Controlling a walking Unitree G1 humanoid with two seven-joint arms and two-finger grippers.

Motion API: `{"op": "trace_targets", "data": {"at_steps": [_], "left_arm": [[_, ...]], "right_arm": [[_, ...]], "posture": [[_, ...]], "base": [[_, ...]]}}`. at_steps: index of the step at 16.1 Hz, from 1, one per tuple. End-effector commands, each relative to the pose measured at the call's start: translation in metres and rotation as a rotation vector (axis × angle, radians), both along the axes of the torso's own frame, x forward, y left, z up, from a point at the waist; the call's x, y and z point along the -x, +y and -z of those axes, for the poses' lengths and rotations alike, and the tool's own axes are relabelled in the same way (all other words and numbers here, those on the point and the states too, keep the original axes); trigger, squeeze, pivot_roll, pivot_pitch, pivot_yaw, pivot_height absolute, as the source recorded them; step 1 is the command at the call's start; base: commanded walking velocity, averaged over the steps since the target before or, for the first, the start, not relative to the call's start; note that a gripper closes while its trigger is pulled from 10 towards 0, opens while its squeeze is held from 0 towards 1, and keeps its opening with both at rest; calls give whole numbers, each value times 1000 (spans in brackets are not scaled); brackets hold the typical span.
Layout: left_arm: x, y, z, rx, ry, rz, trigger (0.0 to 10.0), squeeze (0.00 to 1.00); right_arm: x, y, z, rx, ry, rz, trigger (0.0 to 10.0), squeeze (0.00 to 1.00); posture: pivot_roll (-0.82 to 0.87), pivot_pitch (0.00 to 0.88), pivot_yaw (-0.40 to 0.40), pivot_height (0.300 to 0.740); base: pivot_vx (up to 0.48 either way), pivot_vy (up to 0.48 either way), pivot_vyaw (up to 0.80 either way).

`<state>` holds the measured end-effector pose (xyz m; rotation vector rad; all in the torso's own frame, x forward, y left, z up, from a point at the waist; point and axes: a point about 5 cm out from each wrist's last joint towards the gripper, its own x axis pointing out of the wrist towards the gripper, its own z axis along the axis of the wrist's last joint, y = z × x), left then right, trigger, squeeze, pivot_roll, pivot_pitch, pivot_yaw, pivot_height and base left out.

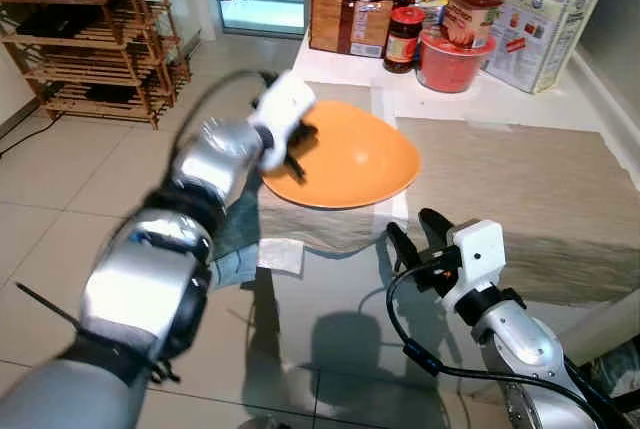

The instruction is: Setting the table

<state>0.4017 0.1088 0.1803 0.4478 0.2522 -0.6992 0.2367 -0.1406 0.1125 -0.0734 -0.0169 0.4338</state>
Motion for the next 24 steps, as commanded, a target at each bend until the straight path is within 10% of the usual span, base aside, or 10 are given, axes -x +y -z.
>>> {"op": "trace_targets", "data": {"at_steps": [1, 16, 24], "left_arm": [[1, 0, 4, -20, -2, 1, 10000, 0], [9, -45, 21, -63, 30, 67, 10000, 0], [-5, 4, -20, -3, -108, -4, 10000, 0]], "right_arm": [[0, -2, -7, 0, -19, 1, 10000, 0], [6, -1, -5, 6, -2, -7, 10000, 0], [4, -1, -4, 4, 0, -12, 10000, 0]], "posture": [[-18, 0, 19, 740], [-50, 0, 41, 740], [-15, 0, 26, 740]], "base": [[0, 0, 0], [0, 0, 0], [0, 0, 0]]}}
